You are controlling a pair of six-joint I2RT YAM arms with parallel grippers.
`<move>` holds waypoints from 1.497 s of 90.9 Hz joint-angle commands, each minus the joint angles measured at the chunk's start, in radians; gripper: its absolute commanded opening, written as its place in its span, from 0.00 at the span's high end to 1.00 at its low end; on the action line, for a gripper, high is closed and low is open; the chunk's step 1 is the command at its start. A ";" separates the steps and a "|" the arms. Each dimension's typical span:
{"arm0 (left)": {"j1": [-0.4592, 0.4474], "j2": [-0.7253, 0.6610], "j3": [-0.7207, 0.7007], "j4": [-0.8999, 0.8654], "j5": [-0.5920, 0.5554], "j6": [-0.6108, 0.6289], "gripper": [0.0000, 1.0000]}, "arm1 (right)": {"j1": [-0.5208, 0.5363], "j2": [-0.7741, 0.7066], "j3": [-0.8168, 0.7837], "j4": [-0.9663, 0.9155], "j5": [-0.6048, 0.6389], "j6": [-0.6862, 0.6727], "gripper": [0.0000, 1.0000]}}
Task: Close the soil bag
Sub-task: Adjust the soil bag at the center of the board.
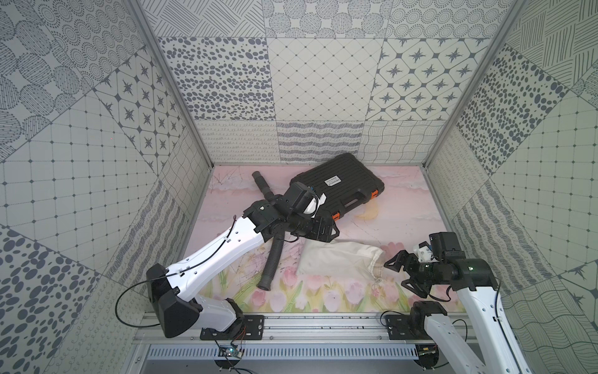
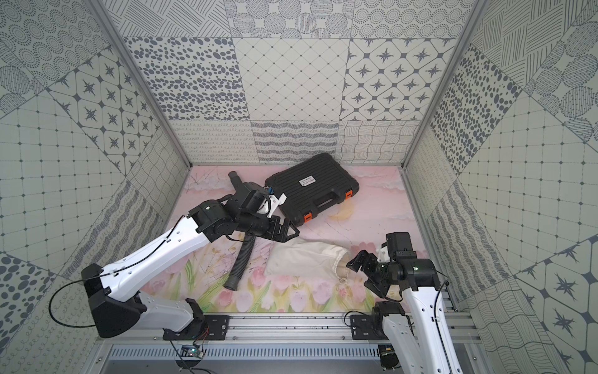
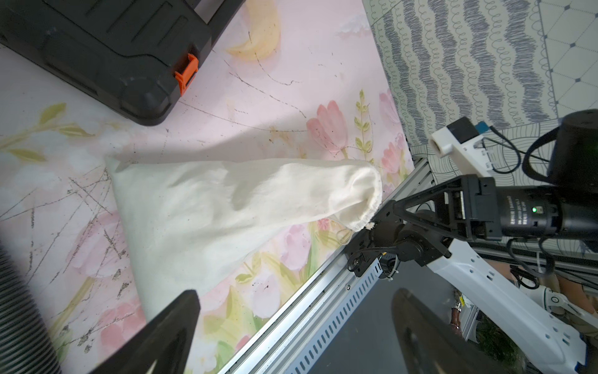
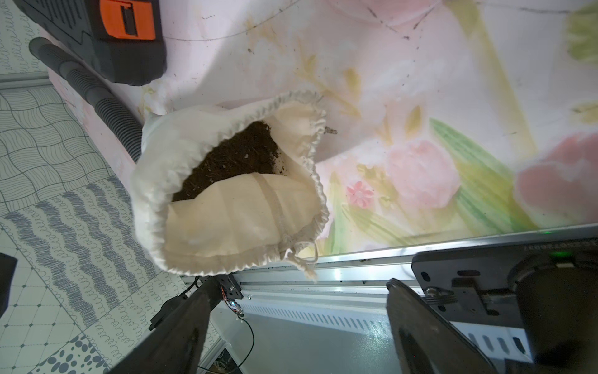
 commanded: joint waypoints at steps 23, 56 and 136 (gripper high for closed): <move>-0.004 0.025 0.034 0.014 0.003 0.060 0.03 | 0.003 0.040 -0.079 0.114 0.075 0.059 0.17; -0.004 0.034 0.036 0.010 0.000 0.045 0.03 | 0.004 0.143 -0.147 0.288 0.062 0.100 0.32; -0.090 0.218 0.214 -0.025 -0.027 0.089 0.03 | 0.132 0.212 -0.300 0.581 0.055 0.183 0.53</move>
